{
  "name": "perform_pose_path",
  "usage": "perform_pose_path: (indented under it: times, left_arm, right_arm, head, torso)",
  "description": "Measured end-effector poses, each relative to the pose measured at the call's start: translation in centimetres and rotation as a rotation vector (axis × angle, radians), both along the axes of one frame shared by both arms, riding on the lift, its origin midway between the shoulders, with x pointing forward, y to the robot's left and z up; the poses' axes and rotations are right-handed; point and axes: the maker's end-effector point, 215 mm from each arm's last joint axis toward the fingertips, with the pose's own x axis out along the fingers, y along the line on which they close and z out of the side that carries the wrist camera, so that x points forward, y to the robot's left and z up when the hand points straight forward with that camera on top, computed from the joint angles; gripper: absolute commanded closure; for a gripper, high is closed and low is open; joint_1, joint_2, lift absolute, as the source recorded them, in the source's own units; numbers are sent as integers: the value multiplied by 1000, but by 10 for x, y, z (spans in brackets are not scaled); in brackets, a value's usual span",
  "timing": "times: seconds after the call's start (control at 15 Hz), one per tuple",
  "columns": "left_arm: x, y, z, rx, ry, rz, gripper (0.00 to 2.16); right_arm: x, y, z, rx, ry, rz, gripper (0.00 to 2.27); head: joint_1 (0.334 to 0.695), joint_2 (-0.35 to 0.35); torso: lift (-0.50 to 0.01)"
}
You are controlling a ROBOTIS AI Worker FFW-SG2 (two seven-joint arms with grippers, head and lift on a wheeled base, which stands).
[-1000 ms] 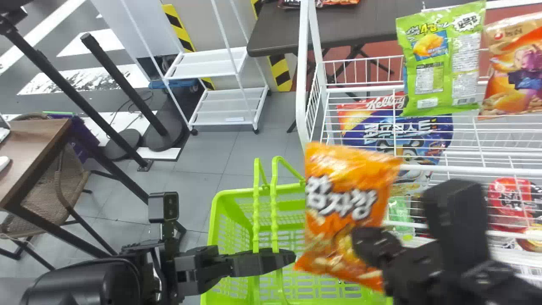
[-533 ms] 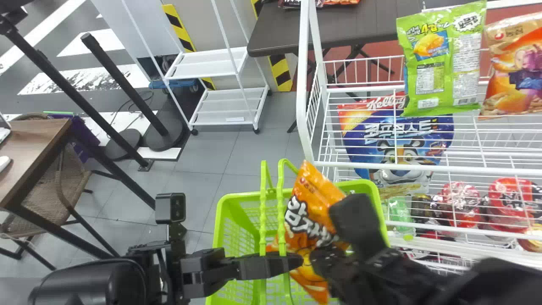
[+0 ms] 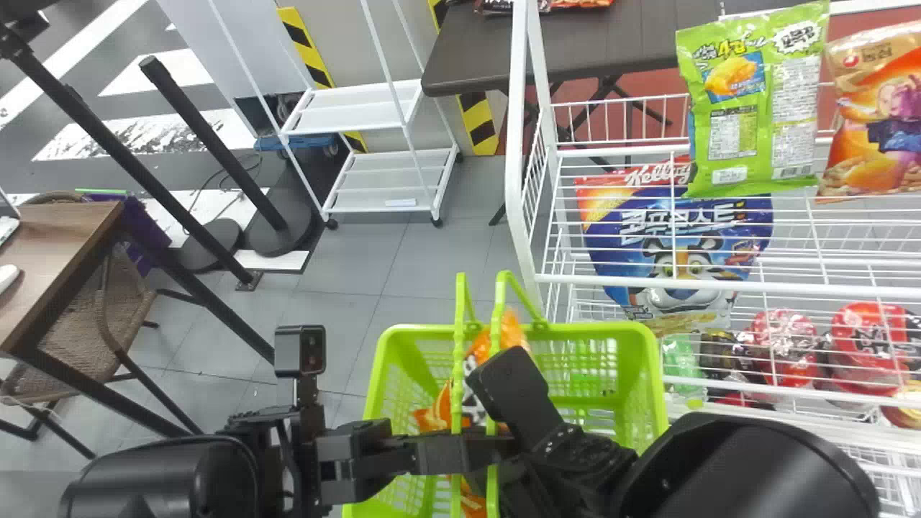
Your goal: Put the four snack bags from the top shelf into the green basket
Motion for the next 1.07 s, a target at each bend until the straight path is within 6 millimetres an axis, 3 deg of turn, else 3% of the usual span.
perform_pose_path:
  times: [0.13, 0.2, 0.27, 0.53, 0.67, 0.8, 0.93, 1.07]
  left_arm:
    - [0, 1, 0, 1, 3, -2, 2148]
    - [0, 1, 0, 3, 6, -3, 2148]
    - [0, 2, 0, 5, 7, -4, 2148]
    - [-1, 6, 1, 13, 7, -8, 2148]
    - [-1, 6, 2, 13, 7, -11, 2148]
    - [-1, 6, 1, 13, 9, -14, 2148]
    - [-1, 6, 2, 12, 9, -16, 2148]
    - [-1, 6, 2, 12, 8, -16, 2148]
  right_arm:
    - [3, -4, 16, 28, -4, -23, 43]
    - [10, -17, 28, 37, -11, -51, 43]
    - [15, -35, 38, 37, -12, -77, 43]
    - [43, -141, 71, -8, -36, -247, 49]
    - [76, -197, 85, -25, -87, -370, 49]
    - [130, -245, 102, -26, -188, -493, 53]
    - [184, -273, 116, -7, -286, -573, 56]
    - [238, -287, 130, 33, -395, -622, 73]
  head:
    - [695, 350]
    - [695, 350]
    - [695, 350]
    - [695, 350]
    - [695, 350]
    - [695, 264]
    - [695, 180]
    - [695, 149]
  torso:
    - [0]
    - [0]
    - [0]
    - [0]
    - [0]
    - [0]
    - [0]
    - [0]
